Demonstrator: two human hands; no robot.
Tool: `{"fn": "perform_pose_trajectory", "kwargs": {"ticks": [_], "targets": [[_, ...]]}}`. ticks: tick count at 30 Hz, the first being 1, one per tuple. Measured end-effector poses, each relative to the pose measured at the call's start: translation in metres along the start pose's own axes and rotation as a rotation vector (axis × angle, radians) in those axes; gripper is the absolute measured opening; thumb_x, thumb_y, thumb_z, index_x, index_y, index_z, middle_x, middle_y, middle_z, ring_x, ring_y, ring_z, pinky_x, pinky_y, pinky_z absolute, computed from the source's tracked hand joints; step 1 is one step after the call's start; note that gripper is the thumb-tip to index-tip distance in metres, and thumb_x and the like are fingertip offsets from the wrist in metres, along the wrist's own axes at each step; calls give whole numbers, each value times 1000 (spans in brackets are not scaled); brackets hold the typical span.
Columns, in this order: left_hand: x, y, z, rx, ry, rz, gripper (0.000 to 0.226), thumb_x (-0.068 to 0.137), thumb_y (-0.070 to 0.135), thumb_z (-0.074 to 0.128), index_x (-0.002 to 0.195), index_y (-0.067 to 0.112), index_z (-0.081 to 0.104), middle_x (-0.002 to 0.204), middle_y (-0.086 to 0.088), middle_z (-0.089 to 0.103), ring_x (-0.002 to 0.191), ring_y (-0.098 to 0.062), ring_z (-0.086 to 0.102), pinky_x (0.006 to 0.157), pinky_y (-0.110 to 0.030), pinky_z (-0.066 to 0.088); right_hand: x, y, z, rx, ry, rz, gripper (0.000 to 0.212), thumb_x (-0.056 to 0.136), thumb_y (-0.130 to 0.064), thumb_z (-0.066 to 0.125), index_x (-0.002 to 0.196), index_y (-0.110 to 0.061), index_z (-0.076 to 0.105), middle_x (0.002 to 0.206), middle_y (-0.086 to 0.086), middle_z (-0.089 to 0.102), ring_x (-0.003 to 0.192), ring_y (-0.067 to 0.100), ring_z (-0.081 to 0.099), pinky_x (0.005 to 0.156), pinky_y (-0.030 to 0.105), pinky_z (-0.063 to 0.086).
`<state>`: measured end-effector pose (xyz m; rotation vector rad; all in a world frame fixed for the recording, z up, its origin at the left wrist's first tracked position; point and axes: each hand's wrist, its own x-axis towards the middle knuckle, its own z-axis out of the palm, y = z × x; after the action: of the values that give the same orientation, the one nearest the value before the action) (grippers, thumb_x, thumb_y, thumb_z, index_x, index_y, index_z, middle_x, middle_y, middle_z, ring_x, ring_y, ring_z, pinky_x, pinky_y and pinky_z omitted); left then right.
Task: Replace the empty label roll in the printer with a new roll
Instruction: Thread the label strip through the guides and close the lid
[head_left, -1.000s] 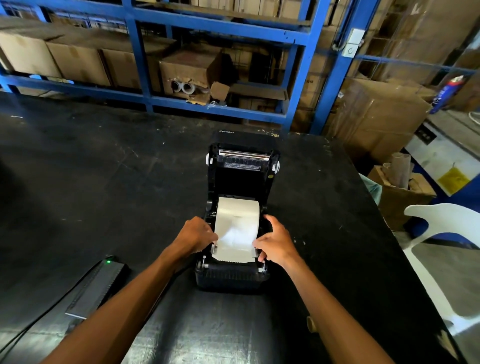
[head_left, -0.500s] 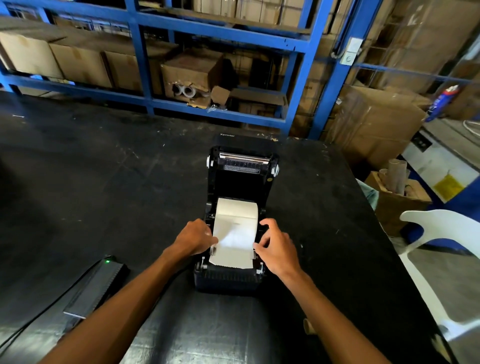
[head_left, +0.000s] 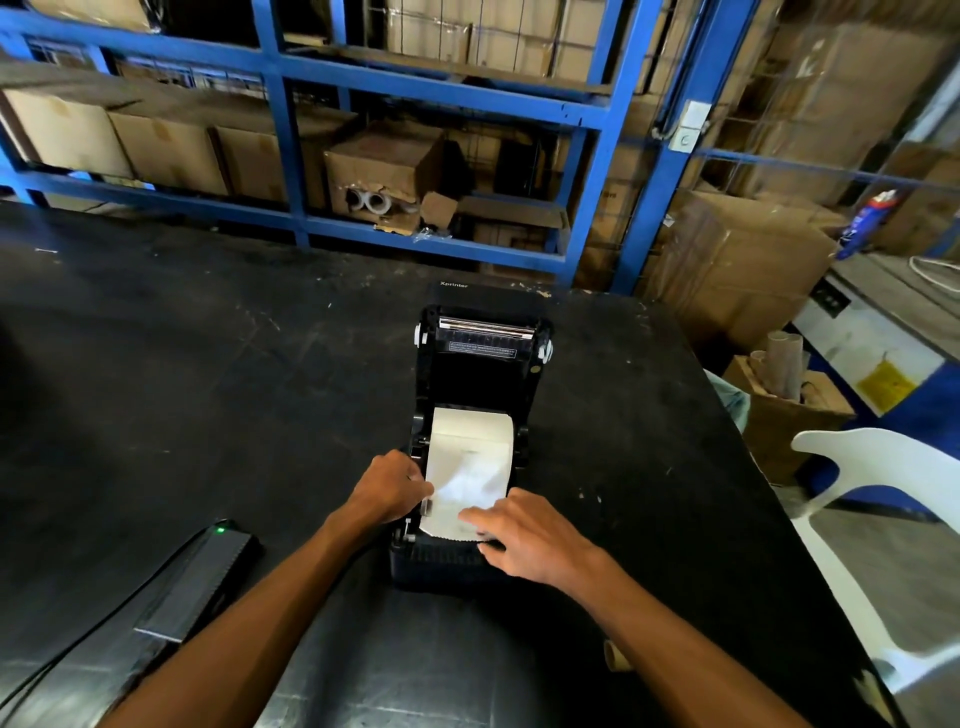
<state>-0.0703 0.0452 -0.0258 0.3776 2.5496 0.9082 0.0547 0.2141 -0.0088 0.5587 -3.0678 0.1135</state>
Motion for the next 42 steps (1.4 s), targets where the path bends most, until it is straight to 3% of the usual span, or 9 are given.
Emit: {"fn": "perform_pose_trajectory", "kwargs": {"ticks": [6,10,12,16,18,21,28,33,42], "targets": [[-7,1,1,-17,37,32,13,84,12,65,79,2,72,87,-11,73,72,-19,67,77,-36,59,-4,-4,-2,-107,-6,-55,26,91,-4,44,115,-8,54,66,11,65,60,31,56,73,39,47],[-24,3,-2,7,174,94,9,79,12,64,81,8,71,79,-5,71,74,-22,67,69,-35,57,-6,-7,-2,-15,60,13,33,89,-3,46,120,-8,54,77,14,68,70,32,60,70,43,50],[-36,3,-2,2,256,216,11,77,19,67,85,12,69,81,0,67,75,-19,65,68,-31,54,-8,-6,-1,67,114,80,34,89,-8,48,123,-11,54,87,13,69,79,31,62,73,41,51],[-51,-2,5,246,89,508,36,78,41,72,108,20,68,108,3,63,101,-15,57,88,-30,42,-11,-6,-3,187,155,178,33,88,-14,53,120,-17,56,98,8,70,89,27,62,78,36,48],[-51,-2,7,424,95,517,36,82,44,67,112,24,66,117,5,62,111,-16,52,94,-32,33,-12,-8,-3,208,160,200,30,88,-14,56,117,-17,57,99,7,70,90,26,62,78,34,48],[-55,2,6,556,148,529,23,88,35,58,105,24,68,112,2,67,110,-19,54,91,-31,31,-16,-14,-3,225,169,235,27,88,-14,58,115,-18,59,101,6,70,91,24,63,80,33,51],[-65,0,4,455,129,565,23,89,17,57,103,14,74,108,-5,73,104,-22,62,88,-28,41,-22,-23,-2,141,160,249,32,90,-22,59,122,-17,57,116,6,66,100,25,59,88,34,47],[-77,-5,1,410,103,537,28,88,13,57,112,14,72,116,-9,71,111,-25,61,91,-28,42,-24,-33,-1,42,120,269,18,94,-8,50,105,-10,63,106,9,68,91,27,60,83,35,48],[-99,-11,5,383,145,520,26,91,14,58,113,15,72,114,-6,72,107,-22,63,92,-28,44,-42,-46,4,50,137,264,31,87,6,44,108,-7,63,110,12,65,97,30,57,84,38,46]]}}
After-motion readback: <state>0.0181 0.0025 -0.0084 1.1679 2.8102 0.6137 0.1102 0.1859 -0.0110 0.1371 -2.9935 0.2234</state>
